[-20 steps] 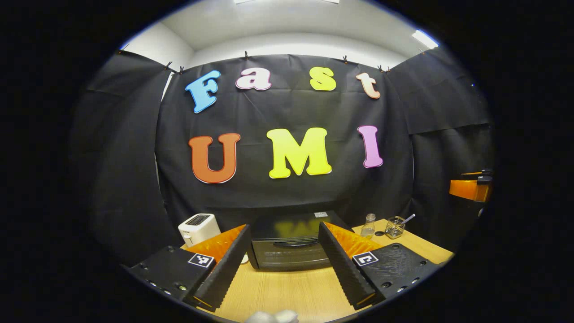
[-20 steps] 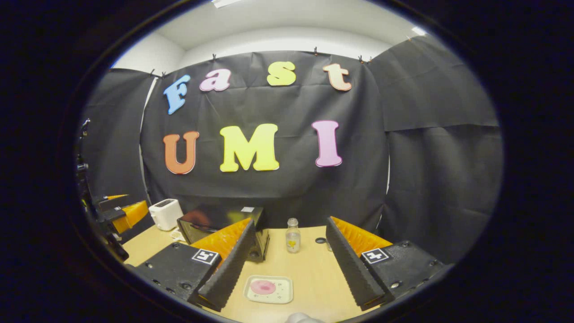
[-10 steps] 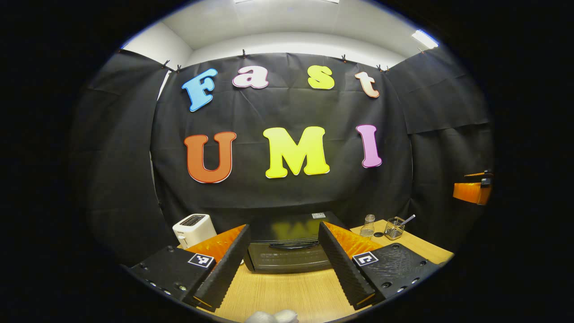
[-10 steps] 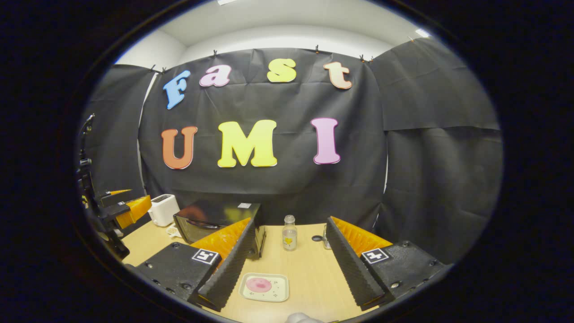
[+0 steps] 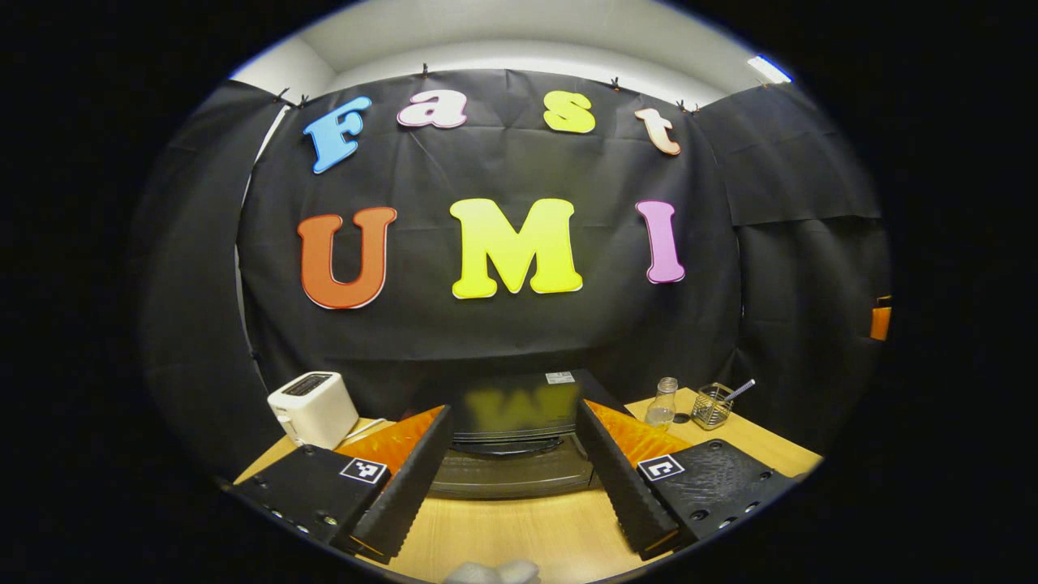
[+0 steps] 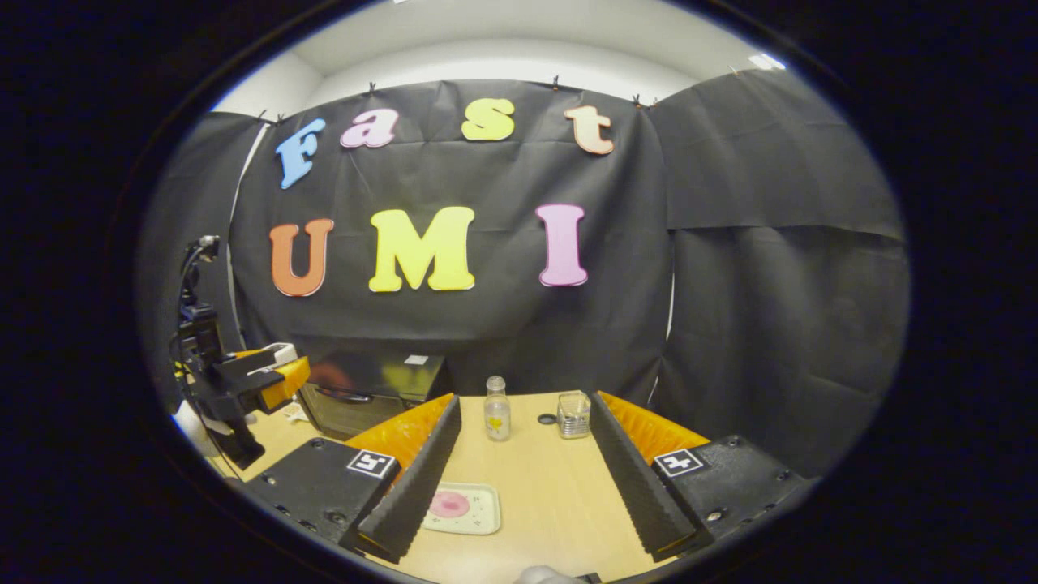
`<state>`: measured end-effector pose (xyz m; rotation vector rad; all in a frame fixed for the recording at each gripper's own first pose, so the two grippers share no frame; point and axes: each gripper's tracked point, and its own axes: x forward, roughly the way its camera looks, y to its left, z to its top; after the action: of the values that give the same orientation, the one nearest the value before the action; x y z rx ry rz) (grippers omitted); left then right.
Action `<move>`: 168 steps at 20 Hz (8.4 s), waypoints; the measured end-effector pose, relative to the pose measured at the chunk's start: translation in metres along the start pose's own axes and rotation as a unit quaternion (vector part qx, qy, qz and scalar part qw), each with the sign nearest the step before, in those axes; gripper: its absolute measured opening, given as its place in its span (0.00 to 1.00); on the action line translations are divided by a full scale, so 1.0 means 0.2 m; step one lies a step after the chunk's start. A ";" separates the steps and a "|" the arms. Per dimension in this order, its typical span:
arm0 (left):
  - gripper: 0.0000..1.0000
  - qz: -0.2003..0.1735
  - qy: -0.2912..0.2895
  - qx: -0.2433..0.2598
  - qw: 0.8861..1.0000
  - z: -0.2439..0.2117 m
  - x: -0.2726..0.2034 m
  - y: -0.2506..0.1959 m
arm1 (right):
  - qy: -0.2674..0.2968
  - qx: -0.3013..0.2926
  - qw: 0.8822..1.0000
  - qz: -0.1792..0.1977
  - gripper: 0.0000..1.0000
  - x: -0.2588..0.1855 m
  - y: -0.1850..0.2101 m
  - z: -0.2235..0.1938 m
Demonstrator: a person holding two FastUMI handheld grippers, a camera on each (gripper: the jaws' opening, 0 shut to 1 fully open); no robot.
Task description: Open the electric oven with the left hand, put the food in, and close the electric oven.
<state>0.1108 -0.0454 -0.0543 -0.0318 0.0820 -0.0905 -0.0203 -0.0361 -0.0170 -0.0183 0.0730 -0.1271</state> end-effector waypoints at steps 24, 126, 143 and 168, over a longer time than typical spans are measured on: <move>0.96 0.013 0.102 -0.002 0.995 -0.45 0.43 0.05 | 0.058 0.000 0.998 -0.035 0.96 -0.04 -0.09 -0.18; 0.96 0.017 0.087 -0.051 0.995 -0.22 -0.67 0.31 | 0.447 0.208 0.862 0.117 0.04 0.66 0.20 -1.44; 0.95 0.022 0.089 -0.034 0.995 -0.22 -0.69 0.34 | 0.570 0.222 0.780 0.128 0.04 0.72 0.30 -1.74; 0.95 0.078 0.078 -0.009 0.994 -0.12 -0.77 0.47 | 0.350 0.522 0.775 0.062 0.04 0.66 1.31 -1.38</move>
<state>-0.0364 0.0626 -0.0683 -0.0356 0.2414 0.0639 0.1223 0.2032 -0.3086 1.1678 0.7475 -0.0215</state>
